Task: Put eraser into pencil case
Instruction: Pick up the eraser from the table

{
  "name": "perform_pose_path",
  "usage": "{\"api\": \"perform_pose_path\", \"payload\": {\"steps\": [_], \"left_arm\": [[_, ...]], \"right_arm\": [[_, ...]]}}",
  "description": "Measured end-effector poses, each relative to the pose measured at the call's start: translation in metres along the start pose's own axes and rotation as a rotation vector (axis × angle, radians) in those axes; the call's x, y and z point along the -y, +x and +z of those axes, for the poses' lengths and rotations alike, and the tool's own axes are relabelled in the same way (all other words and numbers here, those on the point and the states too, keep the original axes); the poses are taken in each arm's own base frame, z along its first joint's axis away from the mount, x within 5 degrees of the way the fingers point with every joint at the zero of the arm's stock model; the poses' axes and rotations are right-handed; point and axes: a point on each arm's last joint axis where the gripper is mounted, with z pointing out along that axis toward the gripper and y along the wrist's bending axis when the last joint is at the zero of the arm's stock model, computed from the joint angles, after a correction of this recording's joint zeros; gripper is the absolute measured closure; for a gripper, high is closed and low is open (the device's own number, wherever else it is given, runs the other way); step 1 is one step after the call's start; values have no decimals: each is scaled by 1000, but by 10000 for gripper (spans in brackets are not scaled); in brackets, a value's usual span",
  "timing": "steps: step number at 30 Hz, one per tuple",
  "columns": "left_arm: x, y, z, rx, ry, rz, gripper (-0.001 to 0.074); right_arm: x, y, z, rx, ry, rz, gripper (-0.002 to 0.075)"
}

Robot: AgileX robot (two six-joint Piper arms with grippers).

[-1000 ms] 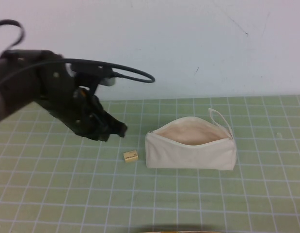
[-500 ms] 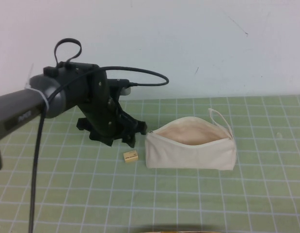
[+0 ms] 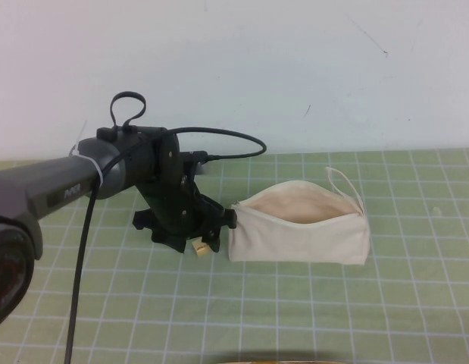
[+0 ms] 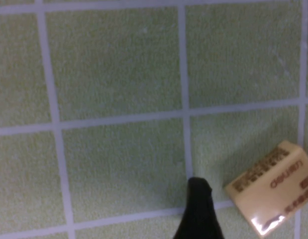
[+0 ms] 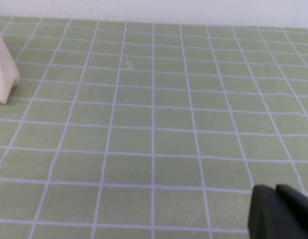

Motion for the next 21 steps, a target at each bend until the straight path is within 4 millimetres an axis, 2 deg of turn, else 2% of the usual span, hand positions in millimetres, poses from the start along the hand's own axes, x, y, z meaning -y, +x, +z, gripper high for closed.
{"api": "perform_pose_path", "payload": {"steps": [8, 10, 14, 21], "left_arm": [[2, -2, 1, 24, 9, -2, 293], [2, -2, 2, 24, 9, -2, 322], [2, -2, 1, 24, 8, -1, 442], [1, 0, 0, -8, -5, 23, 447]], "right_arm": [[0, 0, 0, 0, 0, 0, 727], [0, 0, 0, 0, 0, 0, 727], [0, 0, 0, 0, 0, 0, 727], [0, 0, 0, 0, 0, 0, 727]]}}
